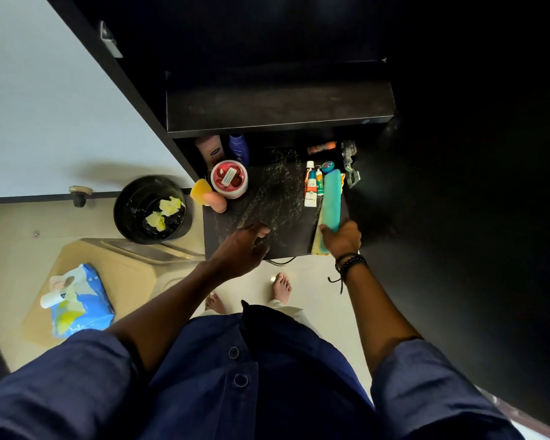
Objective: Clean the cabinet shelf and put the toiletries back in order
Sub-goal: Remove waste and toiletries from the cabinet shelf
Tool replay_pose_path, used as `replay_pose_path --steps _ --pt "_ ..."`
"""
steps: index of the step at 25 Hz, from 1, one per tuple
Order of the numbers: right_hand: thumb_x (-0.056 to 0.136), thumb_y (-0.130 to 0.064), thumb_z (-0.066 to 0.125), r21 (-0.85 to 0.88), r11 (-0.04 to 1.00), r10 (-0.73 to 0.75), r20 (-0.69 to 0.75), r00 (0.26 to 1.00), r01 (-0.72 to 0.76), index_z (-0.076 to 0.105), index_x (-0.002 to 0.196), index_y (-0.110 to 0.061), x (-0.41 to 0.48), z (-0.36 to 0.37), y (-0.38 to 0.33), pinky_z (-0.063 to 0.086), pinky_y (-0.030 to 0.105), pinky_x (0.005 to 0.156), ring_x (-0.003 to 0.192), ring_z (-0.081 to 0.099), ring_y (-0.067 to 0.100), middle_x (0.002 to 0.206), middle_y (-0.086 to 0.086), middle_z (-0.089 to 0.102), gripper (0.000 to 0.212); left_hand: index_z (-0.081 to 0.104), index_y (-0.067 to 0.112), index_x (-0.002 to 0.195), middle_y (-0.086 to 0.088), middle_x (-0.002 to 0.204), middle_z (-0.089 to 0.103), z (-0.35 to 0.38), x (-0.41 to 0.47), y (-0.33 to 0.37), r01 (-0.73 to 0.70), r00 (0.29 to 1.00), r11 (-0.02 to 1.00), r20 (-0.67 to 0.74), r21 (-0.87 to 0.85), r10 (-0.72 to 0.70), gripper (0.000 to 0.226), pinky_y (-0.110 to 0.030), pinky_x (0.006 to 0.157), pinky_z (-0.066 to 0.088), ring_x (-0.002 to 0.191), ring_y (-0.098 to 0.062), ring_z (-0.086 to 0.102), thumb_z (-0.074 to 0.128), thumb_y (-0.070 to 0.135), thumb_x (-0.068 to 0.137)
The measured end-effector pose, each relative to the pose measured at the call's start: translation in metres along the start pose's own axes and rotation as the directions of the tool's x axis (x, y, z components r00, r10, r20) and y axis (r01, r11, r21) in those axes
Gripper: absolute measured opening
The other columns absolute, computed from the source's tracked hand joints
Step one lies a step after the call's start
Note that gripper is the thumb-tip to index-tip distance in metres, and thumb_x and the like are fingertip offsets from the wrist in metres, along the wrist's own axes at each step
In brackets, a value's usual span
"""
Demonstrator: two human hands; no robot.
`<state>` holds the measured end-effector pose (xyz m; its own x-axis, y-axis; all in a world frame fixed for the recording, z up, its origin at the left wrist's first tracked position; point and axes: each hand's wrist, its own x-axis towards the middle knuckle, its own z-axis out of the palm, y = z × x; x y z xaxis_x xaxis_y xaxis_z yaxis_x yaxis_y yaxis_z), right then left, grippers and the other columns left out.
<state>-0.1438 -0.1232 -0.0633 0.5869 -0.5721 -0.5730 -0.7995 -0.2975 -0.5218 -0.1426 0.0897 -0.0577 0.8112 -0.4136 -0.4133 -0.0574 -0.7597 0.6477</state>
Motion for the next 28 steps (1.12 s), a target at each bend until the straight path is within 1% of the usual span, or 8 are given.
replay_pose_path --steps 3,7,11,13,17,20,24,28 --pt "0.085 -0.022 0.07 0.131 0.991 0.004 0.011 1.0 -0.006 0.056 0.113 -0.003 -0.01 0.003 0.005 0.051 0.028 0.072 0.098 0.064 0.028 0.122 0.013 0.06 0.037 0.055 0.01 0.126 -0.009 0.125 0.062 0.003 0.003 0.005 0.028 1.0 0.998 0.009 -0.051 -0.028 0.036 -0.026 0.09 0.048 0.111 -0.02 0.06 0.057 0.022 0.092" --pt "0.086 -0.02 0.068 0.308 0.95 0.013 0.095 0.995 -0.042 0.059 0.113 -0.005 -0.026 0.004 0.006 0.056 0.034 0.081 0.092 0.062 0.022 0.118 0.007 0.061 0.033 0.056 0.003 0.121 -0.015 0.119 0.065 0.008 0.007 0.013 0.098 0.99 0.976 0.12 -0.196 -0.075 0.036 -0.033 0.093 0.051 0.107 -0.021 0.063 0.058 0.025 0.093" --pt "0.087 -0.016 0.066 0.41 0.91 -0.057 0.264 0.963 -0.058 0.062 0.107 -0.003 -0.047 0.013 -0.001 0.056 0.033 0.076 0.088 0.062 0.021 0.106 0.007 0.065 0.024 0.054 0.0 0.12 -0.013 0.107 0.065 0.005 0.005 0.021 0.253 0.963 0.848 0.208 -0.467 -0.172 0.032 -0.029 0.074 0.055 0.09 -0.02 0.064 0.059 0.014 0.092" --pt "0.087 -0.014 0.066 0.404 0.914 -0.111 0.333 0.936 -0.035 0.063 0.108 -0.002 -0.054 0.02 -0.001 0.056 0.036 0.077 0.085 0.063 0.022 0.108 0.012 0.068 0.024 0.054 0.002 0.119 -0.013 0.104 0.064 -0.002 0.001 0.016 0.321 0.943 0.757 0.267 -0.568 -0.2 0.033 -0.027 0.068 0.058 0.084 -0.02 0.065 0.062 0.001 0.087" --pt "0.091 -0.014 0.061 0.4 0.916 -0.163 0.457 0.874 -0.038 0.063 0.107 -0.009 -0.063 0.024 0.001 0.06 0.032 0.064 0.081 0.067 0.023 0.101 0.014 0.067 0.017 0.056 0.009 0.111 -0.014 0.104 0.062 -0.018 -0.014 -0.009 0.311 0.946 0.757 0.264 -0.575 -0.187 0.031 -0.033 0.069 0.059 0.089 -0.023 0.065 0.055 -0.01 0.086" --pt "0.094 -0.013 0.057 0.366 0.93 -0.216 0.511 0.832 0.017 0.06 0.113 -0.01 -0.063 0.019 0.003 0.06 0.032 0.063 0.078 0.067 0.021 0.102 0.015 0.067 0.02 0.055 0.012 0.119 -0.013 0.11 0.059 -0.028 -0.029 -0.034 0.275 0.959 0.79 0.211 -0.548 -0.188 0.036 -0.037 0.072 0.059 0.096 -0.029 0.063 0.048 -0.008 0.09" --pt "0.091 -0.018 0.062 0.188 0.969 -0.244 0.646 0.723 0.159 0.063 0.118 -0.017 -0.056 0.016 0.008 0.061 0.033 0.065 0.082 0.069 0.021 0.108 0.006 0.068 0.027 0.052 0.016 0.129 -0.004 0.118 0.052 -0.04 -0.043 -0.065 0.336 0.941 0.805 0.204 -0.489 -0.269 0.039 -0.037 0.067 0.061 0.099 -0.025 0.06 0.037 0.0 0.097" --pt "0.083 -0.009 0.071 0.205 0.968 -0.244 0.634 0.734 0.144 0.063 0.116 -0.008 -0.05 0.032 0.0 0.053 0.019 0.047 0.065 0.069 0.009 0.106 0.01 0.07 0.034 0.055 0.019 0.13 -0.005 0.128 0.049 -0.048 -0.044 -0.088 0.431 0.895 0.69 0.177 -0.581 -0.41 0.037 -0.031 0.061 0.061 0.109 -0.029 0.055 0.038 0.007 0.099"
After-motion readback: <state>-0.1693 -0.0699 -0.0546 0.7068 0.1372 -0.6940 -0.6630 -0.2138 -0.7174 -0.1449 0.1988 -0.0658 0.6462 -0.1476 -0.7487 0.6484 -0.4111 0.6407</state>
